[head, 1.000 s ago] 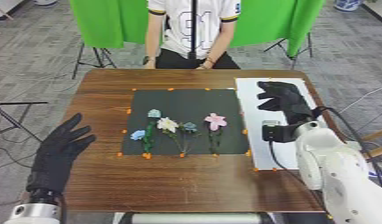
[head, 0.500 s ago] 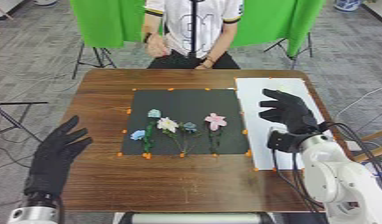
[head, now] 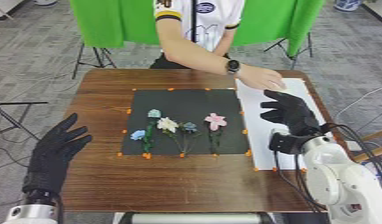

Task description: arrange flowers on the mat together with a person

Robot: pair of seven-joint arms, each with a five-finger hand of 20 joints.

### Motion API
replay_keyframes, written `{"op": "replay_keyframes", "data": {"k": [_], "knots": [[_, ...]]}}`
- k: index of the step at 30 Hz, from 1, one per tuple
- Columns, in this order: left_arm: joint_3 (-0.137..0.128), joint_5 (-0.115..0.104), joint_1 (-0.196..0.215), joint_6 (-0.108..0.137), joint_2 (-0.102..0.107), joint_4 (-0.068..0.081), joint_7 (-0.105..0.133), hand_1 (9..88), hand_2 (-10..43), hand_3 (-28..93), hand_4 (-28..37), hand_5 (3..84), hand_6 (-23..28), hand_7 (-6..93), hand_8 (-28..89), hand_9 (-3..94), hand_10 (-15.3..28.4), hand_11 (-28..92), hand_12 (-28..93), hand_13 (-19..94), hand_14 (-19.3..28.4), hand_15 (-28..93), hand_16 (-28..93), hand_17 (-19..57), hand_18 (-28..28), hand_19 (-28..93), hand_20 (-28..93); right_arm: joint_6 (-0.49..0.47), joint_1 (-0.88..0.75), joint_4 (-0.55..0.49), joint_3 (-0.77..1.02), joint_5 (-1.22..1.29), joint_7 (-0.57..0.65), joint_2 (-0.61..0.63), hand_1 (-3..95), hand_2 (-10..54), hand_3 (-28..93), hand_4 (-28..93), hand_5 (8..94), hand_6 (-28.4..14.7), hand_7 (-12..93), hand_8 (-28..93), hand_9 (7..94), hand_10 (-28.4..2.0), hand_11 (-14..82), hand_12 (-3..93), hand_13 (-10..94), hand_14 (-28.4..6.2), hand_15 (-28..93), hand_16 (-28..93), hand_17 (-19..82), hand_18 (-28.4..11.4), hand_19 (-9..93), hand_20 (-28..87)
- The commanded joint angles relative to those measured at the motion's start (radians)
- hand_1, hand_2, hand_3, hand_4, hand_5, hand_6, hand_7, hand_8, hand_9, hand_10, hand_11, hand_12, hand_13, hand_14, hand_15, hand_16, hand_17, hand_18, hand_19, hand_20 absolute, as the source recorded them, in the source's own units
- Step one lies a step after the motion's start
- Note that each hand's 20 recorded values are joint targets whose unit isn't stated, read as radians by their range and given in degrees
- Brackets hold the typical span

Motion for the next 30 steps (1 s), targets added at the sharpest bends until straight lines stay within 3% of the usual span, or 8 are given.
{"op": "replay_keyframes", "data": {"k": [1, 8, 30], "knots": [[0.004, 0.002, 0.005, 0.006, 0.0, -0.005, -0.006, 18.3, 6.5, 78, -28.3, 31.5, 6.3, 15.4, -11, 30.2, 18.5, 30, 10, 21, 25.3, 55, -12, -9.4, 21.6, 50, 10, -0.018, -0.021, -0.006, 0.006, -0.011, -0.008, -0.011, 24.0, 2.6, 78, -25, 49.6, -0.7, 15, -12, 50.4, -17.4, 19.5, 15.3, 44, -18.1, 58, 8, 11, -23.1, 57, 14], [0.008, -0.007, 0.006, 0.006, 0.004, -0.009, 0.002, 18.4, 6.6, 78, -28.3, 31.6, 6.4, 15.3, -11, 30.4, 18.5, 30, 10, 21, 25.5, 55, -12, -9.4, 21.6, 50, 10, -0.026, -0.021, -0.008, 0.012, 0.024, -0.014, -0.018, 24.3, 2.8, 78, -24, 49.6, -0.6, 15, -12, 50.4, -17.4, 19.5, 15.4, 44, -18.1, 58, 8, 11, -23.1, 57, 15], [0.007, 0.006, 0.006, 0.0, 0.002, -0.015, -0.011, 18.8, 6.5, 79, -28.3, 31.6, 6.5, 15.2, -11, 30.4, 18.6, 30, 9, 21, 25.4, 55, -12, -9.3, 21.6, 51, 10, -0.033, -0.018, -0.008, 0.003, 0.0, -0.008, -0.01, 24.5, 3.5, 78, -24, 49.7, -0.6, 15, -12, 50.6, -17.5, 19.7, 15.4, 44, -17.9, 58, 8, 11, -22.9, 56, 15]]}}
